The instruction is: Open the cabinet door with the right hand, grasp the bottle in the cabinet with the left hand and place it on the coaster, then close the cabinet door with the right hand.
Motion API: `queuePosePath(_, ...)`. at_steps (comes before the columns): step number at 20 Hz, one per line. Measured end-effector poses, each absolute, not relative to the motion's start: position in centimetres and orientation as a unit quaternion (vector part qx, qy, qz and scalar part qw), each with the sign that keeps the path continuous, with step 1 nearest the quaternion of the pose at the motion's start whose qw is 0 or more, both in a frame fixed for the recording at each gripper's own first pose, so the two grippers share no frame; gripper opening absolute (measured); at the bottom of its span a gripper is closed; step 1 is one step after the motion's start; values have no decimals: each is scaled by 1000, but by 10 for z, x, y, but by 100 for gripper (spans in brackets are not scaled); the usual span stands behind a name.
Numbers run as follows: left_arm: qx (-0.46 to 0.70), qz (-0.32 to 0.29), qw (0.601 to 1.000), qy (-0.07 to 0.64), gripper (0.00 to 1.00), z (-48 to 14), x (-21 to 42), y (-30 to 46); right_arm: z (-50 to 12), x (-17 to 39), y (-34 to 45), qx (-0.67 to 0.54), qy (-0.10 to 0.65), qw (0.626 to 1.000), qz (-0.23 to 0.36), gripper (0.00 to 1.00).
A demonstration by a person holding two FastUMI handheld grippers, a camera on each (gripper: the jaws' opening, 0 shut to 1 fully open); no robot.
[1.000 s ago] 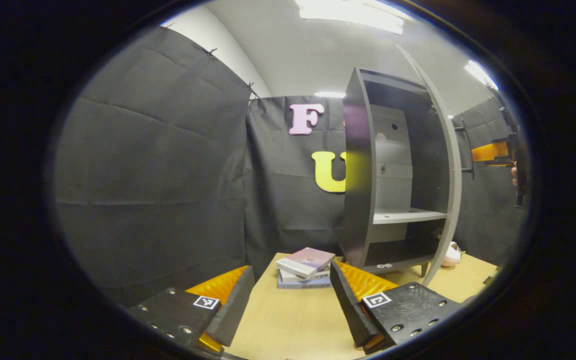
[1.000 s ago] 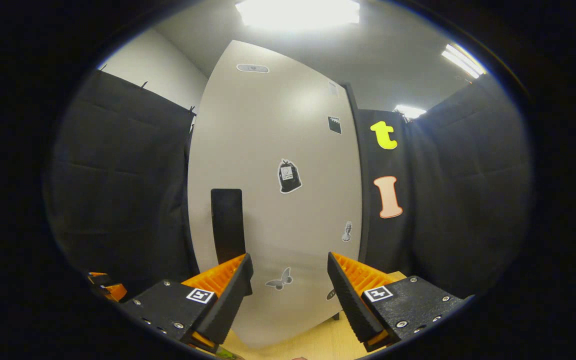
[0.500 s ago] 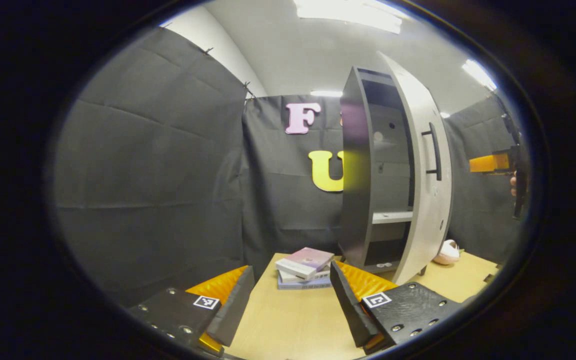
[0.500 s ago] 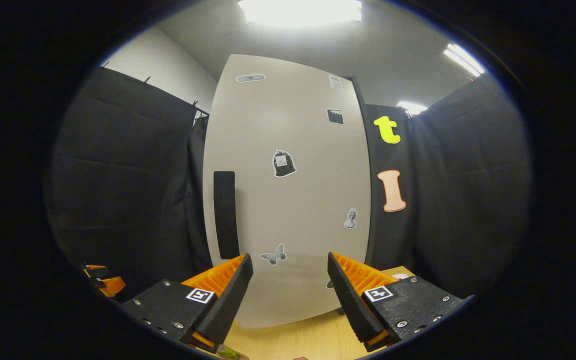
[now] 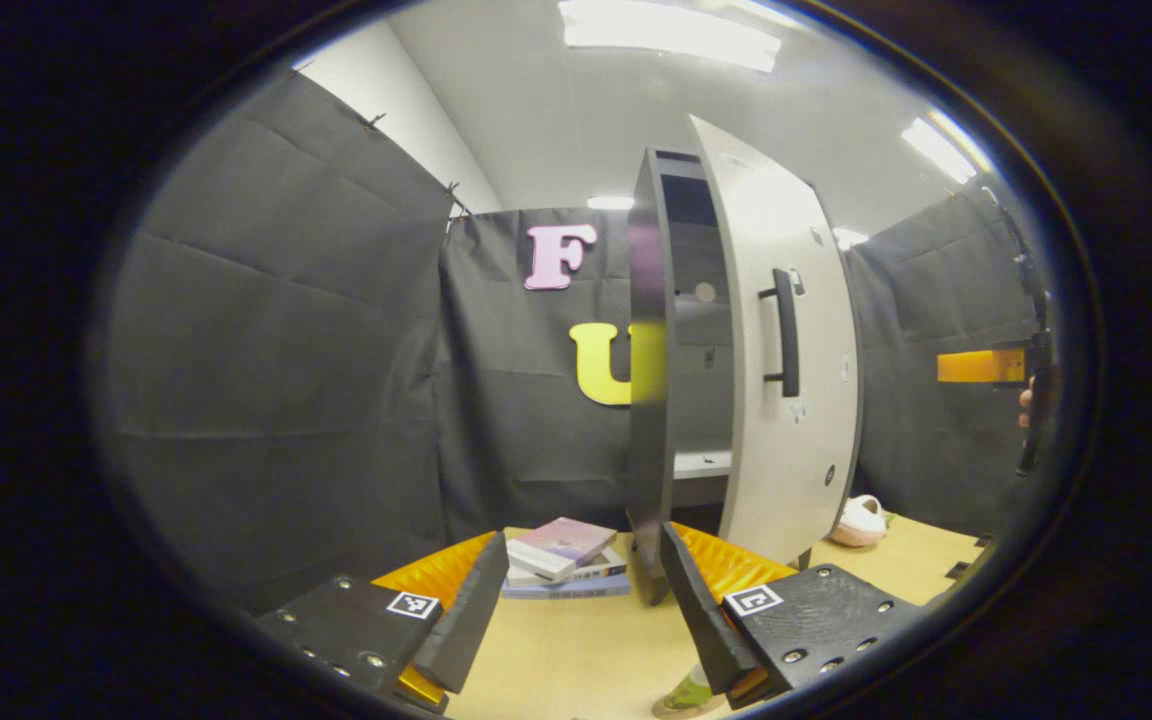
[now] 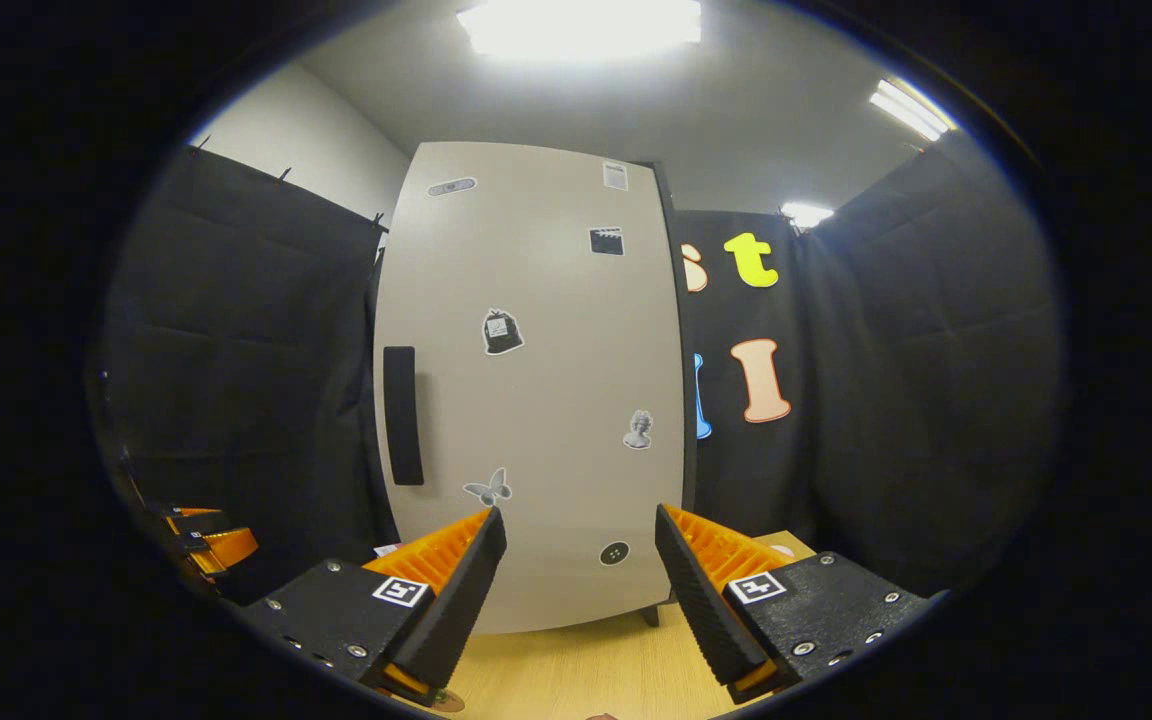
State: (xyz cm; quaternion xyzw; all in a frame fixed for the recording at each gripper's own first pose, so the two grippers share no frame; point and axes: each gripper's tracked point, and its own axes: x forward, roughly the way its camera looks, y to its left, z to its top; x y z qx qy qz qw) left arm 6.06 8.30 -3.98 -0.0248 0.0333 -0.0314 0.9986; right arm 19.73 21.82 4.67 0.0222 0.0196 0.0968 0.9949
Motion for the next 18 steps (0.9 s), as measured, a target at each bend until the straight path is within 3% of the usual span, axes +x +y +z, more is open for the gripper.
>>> queuePosePath(4,-27,-35,998,32,87,-28,64,46,44,196,178,19,19,996,85,93)
queuePosePath(5,-27,-36,998,32,83,-26,65,37,43,196,170,19,20,996,82,93)
queuePosePath(6,-26,-36,999,31,87,-22,66,30,40,196,163,20,21,996,81,93)
queuePosePath(11,-19,-35,999,19,83,-5,61,-2,32,195,129,21,30,996,78,93)
queuePosePath(12,-19,-35,999,17,87,0,59,-6,32,196,123,21,30,996,77,93)
queuePosePath(18,-23,-33,999,7,83,22,59,-21,26,195,94,17,31,997,66,93)
